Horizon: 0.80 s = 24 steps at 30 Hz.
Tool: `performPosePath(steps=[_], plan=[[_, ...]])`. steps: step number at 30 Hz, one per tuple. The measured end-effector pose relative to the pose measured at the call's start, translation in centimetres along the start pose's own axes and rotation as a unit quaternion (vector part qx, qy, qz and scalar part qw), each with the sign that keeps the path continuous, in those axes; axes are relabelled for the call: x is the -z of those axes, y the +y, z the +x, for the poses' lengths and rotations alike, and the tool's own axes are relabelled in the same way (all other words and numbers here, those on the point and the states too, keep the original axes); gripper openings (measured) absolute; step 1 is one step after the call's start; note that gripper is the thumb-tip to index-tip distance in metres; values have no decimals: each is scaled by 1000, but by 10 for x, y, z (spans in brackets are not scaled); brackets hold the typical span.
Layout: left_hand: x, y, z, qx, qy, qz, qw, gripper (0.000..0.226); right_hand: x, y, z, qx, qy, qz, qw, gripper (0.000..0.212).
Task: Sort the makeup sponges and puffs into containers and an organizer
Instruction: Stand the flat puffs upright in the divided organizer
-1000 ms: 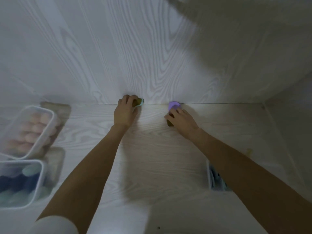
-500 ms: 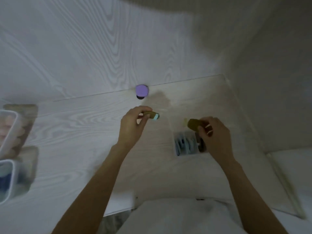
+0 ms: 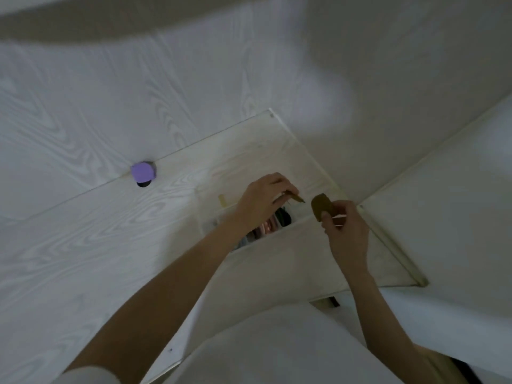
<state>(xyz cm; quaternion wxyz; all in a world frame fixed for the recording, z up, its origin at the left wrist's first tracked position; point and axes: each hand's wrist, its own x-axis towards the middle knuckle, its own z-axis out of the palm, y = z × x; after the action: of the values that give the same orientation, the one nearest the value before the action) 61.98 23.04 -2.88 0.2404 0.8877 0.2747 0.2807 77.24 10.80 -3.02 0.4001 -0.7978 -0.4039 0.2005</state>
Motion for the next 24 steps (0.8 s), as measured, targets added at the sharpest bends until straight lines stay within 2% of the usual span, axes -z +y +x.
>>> performPosePath(steps=[6, 10, 14, 16, 21, 24], plan=[[-28, -15, 12, -44, -152, 91, 983, 16, 1, 3, 8, -12, 23, 11, 1000, 13], [-29, -27, 8, -90, -198, 171, 961, 25, -7, -1, 12, 1, 16, 7, 1000, 15], [-28, -31, 5, -119, -193, 168, 959, 17, -19, -4, 16, 27, -2, -15, 1000, 12], [-29, -34, 3, -133, -174, 158, 963, 14, -26, -1, 19, 53, 13, -76, 996, 13], [-29, -37, 3, -143, -118, 152, 971, 10, -42, 2, 26, 132, 53, -320, 937, 20], [-28, -38, 2, -143, -106, 161, 971, 8, -47, 4, 27, 155, 43, -331, 930, 15]])
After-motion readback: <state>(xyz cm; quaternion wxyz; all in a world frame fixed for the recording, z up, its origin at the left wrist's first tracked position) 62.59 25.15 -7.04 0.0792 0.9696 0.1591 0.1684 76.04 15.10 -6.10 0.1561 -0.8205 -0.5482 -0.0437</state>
